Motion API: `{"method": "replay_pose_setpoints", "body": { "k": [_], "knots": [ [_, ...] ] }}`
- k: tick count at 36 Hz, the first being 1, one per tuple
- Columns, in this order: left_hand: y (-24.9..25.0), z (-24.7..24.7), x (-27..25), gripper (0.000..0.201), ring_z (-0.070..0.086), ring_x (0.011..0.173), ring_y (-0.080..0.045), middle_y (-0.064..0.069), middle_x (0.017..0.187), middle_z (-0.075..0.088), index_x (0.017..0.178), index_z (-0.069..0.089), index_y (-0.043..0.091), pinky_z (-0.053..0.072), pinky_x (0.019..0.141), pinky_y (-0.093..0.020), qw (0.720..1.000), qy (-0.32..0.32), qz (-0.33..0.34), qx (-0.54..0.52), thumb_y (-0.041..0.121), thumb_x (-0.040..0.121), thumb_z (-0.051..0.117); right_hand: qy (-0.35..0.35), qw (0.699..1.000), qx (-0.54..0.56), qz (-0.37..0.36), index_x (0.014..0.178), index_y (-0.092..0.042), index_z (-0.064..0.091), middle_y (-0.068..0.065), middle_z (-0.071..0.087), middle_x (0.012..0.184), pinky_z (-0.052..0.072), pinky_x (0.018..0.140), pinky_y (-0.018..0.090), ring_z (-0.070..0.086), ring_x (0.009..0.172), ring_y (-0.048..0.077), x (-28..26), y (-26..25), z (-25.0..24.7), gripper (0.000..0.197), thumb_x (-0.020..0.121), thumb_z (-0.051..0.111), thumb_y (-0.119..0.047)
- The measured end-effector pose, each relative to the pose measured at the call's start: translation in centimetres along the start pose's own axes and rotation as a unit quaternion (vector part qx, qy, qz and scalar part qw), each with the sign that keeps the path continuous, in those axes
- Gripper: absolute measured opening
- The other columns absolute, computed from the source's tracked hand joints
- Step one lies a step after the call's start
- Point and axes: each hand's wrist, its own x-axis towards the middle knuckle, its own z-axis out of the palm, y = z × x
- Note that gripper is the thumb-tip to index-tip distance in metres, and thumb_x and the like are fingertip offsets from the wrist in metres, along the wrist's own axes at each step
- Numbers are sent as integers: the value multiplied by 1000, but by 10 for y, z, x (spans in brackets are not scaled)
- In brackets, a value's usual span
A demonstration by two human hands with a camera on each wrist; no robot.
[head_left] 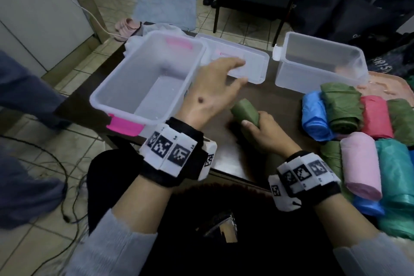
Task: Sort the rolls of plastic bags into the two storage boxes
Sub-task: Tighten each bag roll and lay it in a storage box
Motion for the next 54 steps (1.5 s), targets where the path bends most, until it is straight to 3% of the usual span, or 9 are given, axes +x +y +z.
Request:
{"method": "replay_pose_setpoints", "body": {
  "k": [8,12,18,22,28,31,37,44,54],
  "knots": [
    [-68,-112,-27,38,49,123,-22,-6,133,56,130,54,17,35,99,-28,935,240,-229,129,30,96,43,-22,959,266,-97,86,-17,52,4,61,87,53,75,36,61,76,16,-10,-81,-28,19,99,46,-30],
    [-105,-129,-46,45,51,117,-31,-17,126,57,121,58,6,37,91,-35,896,214,-374,106,38,99,36,-26,933,329,-144,96,-10,58,3,66,87,56,70,30,66,75,12,-7,-121,-31,25,99,45,-31],
    [-131,-126,-52,49,57,103,-34,-17,100,57,91,65,7,43,86,-36,894,118,-431,15,48,96,39,-22,911,371,-181,108,-6,55,5,66,98,55,71,27,67,84,13,7,-174,-13,28,99,46,-31],
    [-135,-119,-56,37,51,84,-23,-10,89,55,71,56,17,40,76,-33,909,136,-393,-31,41,97,44,19,941,287,-179,120,-9,41,7,54,116,52,87,36,58,104,19,17,-196,4,37,97,48,-36],
    [-118,-108,-67,35,47,64,-11,8,66,49,86,63,17,34,55,-24,937,170,-304,30,39,99,40,180,962,-10,-205,135,-4,33,14,40,129,34,96,39,39,118,28,27,-200,27,51,96,49,-33],
    [-113,-103,-72,33,56,73,-15,6,74,59,103,68,20,42,62,-27,945,198,-261,7,39,98,42,188,964,-89,-166,135,-4,32,14,39,131,34,95,42,38,120,30,28,-194,40,52,95,49,-34],
    [-111,-95,-77,29,60,73,-1,17,74,61,106,68,26,50,66,-27,953,207,-220,-14,42,96,46,140,971,-140,-132,133,-2,31,15,38,130,34,96,44,39,120,31,30,-183,64,52,95,51,-31],
    [-116,-93,-82,29,62,79,-18,-3,82,68,101,69,24,49,66,-33,955,230,-185,-40,44,95,50,-18,990,-74,-118,129,0,31,18,36,132,33,99,44,37,123,34,27,-189,78,52,93,56,-27],
    [-119,-92,-85,28,54,68,14,19,75,60,101,69,15,38,56,-5,952,249,-169,-49,35,96,52,-173,976,-51,-119,128,-6,42,12,52,126,37,85,29,50,114,27,20,-196,80,50,91,60,-33]
  ]
}}
